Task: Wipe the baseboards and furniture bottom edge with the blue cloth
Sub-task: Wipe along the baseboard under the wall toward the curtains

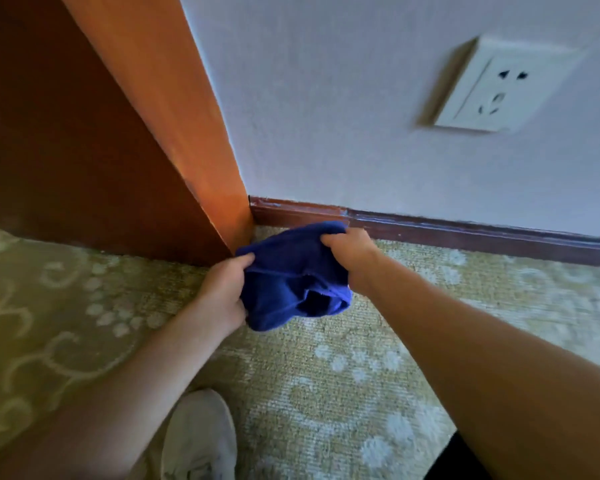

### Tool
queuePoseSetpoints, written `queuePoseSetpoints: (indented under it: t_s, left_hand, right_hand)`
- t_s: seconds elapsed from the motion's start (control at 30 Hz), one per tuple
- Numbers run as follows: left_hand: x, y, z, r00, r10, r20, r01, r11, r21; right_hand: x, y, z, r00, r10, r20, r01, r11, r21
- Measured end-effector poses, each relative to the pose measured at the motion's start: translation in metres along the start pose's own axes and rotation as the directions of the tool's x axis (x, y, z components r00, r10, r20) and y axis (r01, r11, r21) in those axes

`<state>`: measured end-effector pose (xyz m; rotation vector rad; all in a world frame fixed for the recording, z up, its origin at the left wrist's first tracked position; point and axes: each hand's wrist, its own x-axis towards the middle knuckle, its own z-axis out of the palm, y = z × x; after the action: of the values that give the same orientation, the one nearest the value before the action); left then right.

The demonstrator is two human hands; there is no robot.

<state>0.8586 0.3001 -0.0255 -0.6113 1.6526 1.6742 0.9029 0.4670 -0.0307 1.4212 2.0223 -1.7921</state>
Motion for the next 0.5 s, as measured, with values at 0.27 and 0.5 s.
queuePoseSetpoints:
  t_s: [0.27,0.5]
  left_hand:
    - [-0.040,0.028,0.033,0.977,0.149,-0.154,-0.118,0.974,0.195]
    - [0.014,0.009,0.049,0.908,0.350,-0.230,-0.297,0.925,0.236]
  right_hand:
    - [-0.041,0.016,-0.011,0.953,0.219,0.209,-0.290,0.854,0.432]
    - [-0.008,0.039,0.024,0.942,0.247,0.228,-0.336,0.721,0.606]
